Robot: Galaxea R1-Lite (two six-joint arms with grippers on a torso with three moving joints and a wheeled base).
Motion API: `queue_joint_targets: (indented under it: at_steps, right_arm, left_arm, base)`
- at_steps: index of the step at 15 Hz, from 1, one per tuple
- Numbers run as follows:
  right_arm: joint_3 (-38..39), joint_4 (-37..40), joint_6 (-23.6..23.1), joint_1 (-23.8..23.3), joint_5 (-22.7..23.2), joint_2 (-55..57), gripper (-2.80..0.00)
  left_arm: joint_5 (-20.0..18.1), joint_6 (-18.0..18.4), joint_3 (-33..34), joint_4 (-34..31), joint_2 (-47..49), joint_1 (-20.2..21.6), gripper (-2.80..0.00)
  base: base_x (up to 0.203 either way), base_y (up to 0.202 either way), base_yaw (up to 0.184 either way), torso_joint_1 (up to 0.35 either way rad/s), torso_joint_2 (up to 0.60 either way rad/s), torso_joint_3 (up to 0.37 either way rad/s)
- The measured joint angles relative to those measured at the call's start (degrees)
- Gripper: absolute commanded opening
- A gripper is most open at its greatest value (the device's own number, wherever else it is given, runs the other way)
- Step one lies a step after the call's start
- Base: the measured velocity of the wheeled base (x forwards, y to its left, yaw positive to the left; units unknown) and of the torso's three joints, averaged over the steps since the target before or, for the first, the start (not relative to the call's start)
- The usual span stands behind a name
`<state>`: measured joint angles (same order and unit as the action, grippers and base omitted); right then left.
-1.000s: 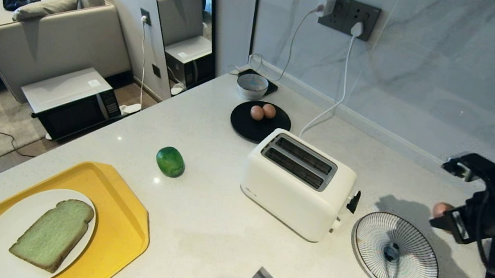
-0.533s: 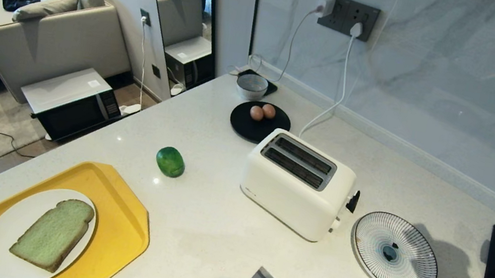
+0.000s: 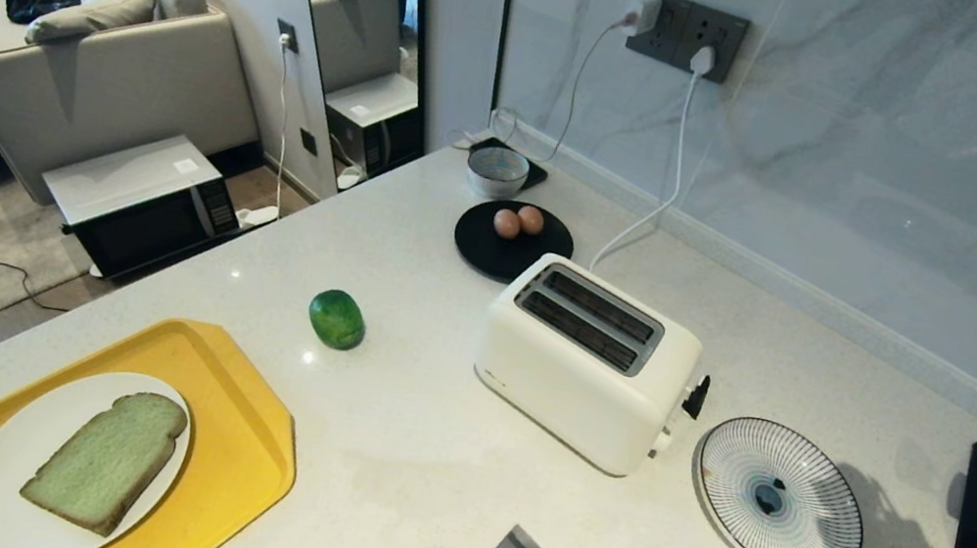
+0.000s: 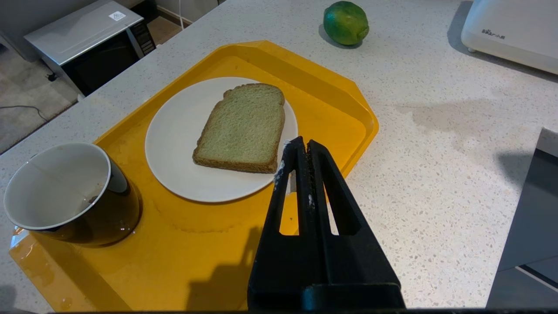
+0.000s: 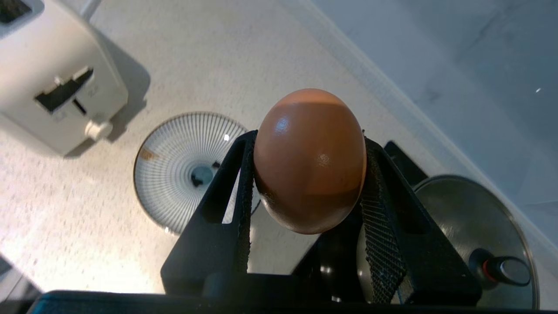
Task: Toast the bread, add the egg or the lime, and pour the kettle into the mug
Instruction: Put the egg in the bowl
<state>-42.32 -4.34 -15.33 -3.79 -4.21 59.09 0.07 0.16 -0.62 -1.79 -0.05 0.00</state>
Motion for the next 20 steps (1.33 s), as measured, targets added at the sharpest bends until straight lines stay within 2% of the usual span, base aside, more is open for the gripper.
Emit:
queue_joint_targets:
  at_steps: [3, 6, 11, 13, 20]
  right_arm:
    - [-0.51, 0.90, 0.25, 0.35, 0.09, -0.24, -2.80]
    - [-5.06, 8.69, 0.48, 0.75, 0.83, -0.44, -2.80]
    - [-22.84, 35.74, 2.58, 1.51, 1.01, -0.80, -2.80]
    - [-26.46, 46.22, 3.21, 1.56, 1.12, -1.26, -2.80]
    - [-27.80, 47.86, 2.80, 1.67, 2.32, -1.34, -2.80]
  left_arm:
    - [0.00, 0.00, 0.00, 0.00, 0.00, 0.00, -2.80]
    - [0.02, 0.02, 0.00, 0.01, 0.00, 0.00, -2.80]
    - [0.02, 0.01, 0.00, -0.02, 0.00, 0.00, -2.80]
    - [0.02, 0.02, 0.00, 0.00, 0.00, 0.00, -2.80]
    - [-0.01, 0.02, 0.00, 0.00, 0.00, -0.02, -2.80]
  base:
    - [0.000, 0.000, 0.000, 0.000, 0.00, 0.000]
    - [0.000, 0.000, 0.000, 0.000, 0.00, 0.000]
    - [0.000, 0.000, 0.000, 0.000, 0.00, 0.000]
    - [0.000, 0.000, 0.000, 0.000, 0.00, 0.000]
    - [0.000, 0.000, 0.000, 0.000, 0.00, 0.000]
